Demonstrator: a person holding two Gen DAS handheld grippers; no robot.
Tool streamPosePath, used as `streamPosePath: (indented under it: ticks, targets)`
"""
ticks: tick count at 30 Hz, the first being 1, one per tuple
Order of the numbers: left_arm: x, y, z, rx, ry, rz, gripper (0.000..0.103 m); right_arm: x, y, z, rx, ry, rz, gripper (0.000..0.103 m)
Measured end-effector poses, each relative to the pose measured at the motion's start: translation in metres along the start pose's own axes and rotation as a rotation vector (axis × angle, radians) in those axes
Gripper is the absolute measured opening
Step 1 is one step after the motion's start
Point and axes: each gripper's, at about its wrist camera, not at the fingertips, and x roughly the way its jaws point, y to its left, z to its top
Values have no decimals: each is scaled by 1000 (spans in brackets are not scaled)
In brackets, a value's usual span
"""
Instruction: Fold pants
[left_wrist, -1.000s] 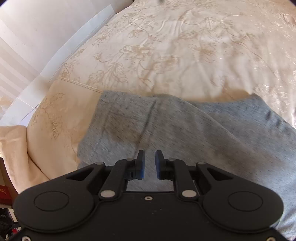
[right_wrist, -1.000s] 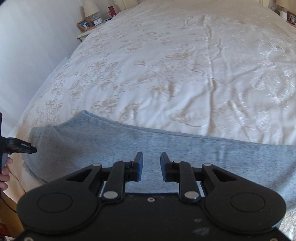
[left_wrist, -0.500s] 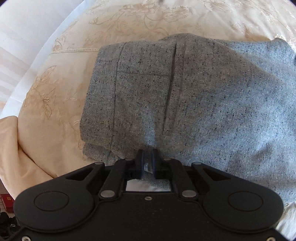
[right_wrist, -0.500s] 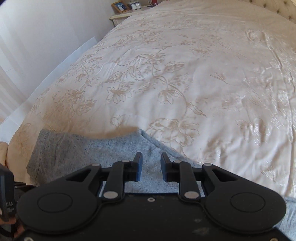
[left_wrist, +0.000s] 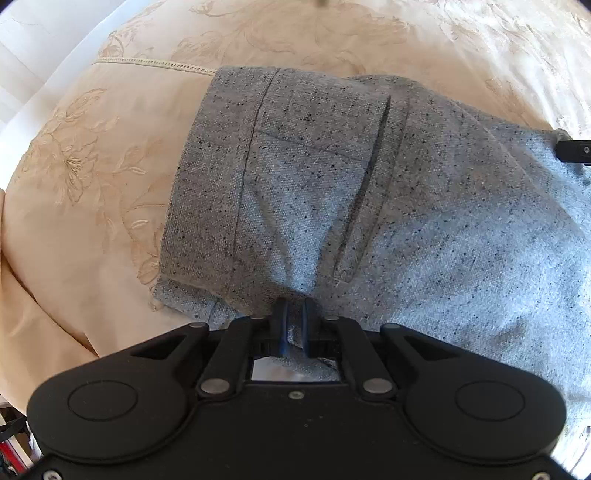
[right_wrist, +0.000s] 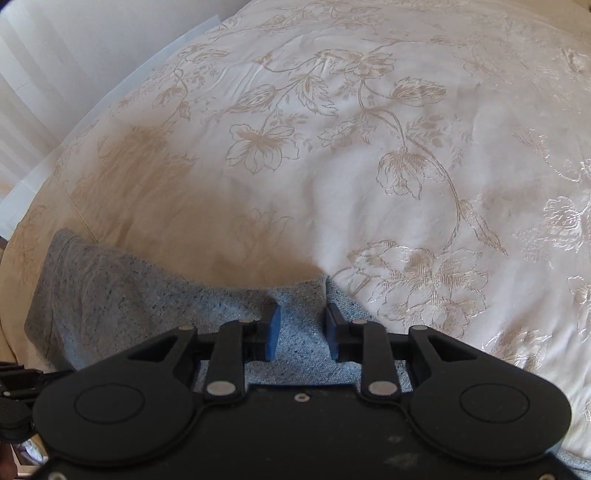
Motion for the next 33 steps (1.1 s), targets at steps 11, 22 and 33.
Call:
streamPosePath:
  ticks: [11,22,33]
  targets:
    - [-4,2,-8,15,-56,-2,10,29,-14,23,112,-9,-79,1]
    - [-44,23,20,9,-52,-88,15,-5,-10,18,104,-112,-98,14]
    - [-8,29,31,4,-1,-57,21,-36,42,-83,126,-21,7,18]
